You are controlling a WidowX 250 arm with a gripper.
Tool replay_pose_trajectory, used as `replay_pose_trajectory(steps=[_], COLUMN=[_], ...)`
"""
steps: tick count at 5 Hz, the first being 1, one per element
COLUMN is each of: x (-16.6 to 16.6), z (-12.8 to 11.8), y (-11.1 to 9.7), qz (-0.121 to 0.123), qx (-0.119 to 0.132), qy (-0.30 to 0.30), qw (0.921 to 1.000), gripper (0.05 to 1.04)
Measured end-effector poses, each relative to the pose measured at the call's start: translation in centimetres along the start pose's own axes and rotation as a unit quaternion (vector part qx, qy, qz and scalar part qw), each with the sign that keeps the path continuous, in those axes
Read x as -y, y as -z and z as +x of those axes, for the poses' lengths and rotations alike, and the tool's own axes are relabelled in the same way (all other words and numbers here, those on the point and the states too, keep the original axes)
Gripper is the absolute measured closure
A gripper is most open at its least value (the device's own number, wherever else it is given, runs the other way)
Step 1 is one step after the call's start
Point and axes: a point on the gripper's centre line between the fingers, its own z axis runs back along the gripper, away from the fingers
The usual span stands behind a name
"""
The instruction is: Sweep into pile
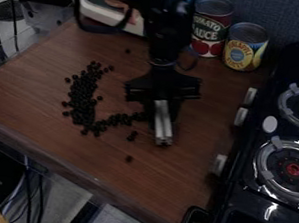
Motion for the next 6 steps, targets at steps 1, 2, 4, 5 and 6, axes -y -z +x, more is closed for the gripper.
replay_pose_trajectory(steps=[1, 2, 4, 5, 6], x=[-1.3, -3.3, -5.3, -5.9, -6.5], z=[0.2, 0.5, -0.1, -0.2, -0.2], y=[0.0, 0.0, -0.3, -0.4, -0.6], qz=[0.01, 0.024, 0.036, 0.042, 0.043], qx=[0.001, 0.002, 0.009, 0.01, 0.006], qy=[0.007, 0.007, 0.021, 0.021, 0.012], qw=[0.9999, 0.9997, 0.9991, 0.9988, 0.999], gripper=[0.696, 0.696, 0.696, 0.696, 0.696])
